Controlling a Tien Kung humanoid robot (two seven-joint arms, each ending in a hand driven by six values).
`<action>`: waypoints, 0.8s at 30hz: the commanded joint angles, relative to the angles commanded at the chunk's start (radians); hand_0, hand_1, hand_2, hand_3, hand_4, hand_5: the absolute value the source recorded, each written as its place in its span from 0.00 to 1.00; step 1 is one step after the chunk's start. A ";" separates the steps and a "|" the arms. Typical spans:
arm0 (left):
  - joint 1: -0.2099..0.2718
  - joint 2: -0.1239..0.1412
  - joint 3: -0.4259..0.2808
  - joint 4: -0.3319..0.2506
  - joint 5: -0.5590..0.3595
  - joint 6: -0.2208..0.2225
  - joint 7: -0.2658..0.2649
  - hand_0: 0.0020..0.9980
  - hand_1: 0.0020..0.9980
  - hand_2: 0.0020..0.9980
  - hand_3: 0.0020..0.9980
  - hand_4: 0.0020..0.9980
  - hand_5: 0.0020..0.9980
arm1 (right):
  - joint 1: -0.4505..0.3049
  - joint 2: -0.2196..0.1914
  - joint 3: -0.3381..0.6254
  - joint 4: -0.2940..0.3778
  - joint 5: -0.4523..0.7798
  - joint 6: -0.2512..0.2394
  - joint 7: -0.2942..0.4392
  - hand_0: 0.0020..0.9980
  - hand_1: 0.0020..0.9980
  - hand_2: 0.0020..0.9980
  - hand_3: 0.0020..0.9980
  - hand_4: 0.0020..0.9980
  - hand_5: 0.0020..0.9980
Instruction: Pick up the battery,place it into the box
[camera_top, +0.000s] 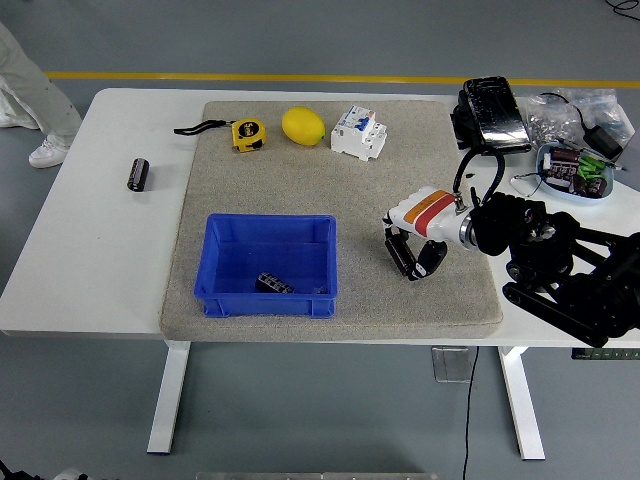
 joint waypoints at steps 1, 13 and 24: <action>0.000 0.000 0.000 0.000 -0.001 0.000 0.000 0.73 0.73 0.78 0.64 0.64 0.53 | 0.001 -0.002 0.006 0.009 -0.001 0.000 -0.002 0.42 0.44 0.49 0.50 0.97 0.18; -0.003 -0.001 -0.008 0.001 0.012 -0.001 0.004 0.73 0.73 0.77 0.64 0.64 0.53 | 0.008 -0.022 0.088 0.205 -0.006 -0.051 -0.033 0.39 0.45 0.50 0.51 0.93 0.19; -0.008 0.000 0.003 -0.001 0.002 0.002 0.002 0.73 0.73 0.77 0.64 0.64 0.53 | 0.052 0.013 0.016 0.251 -0.028 -0.134 -0.091 0.42 0.50 0.55 0.54 0.91 0.21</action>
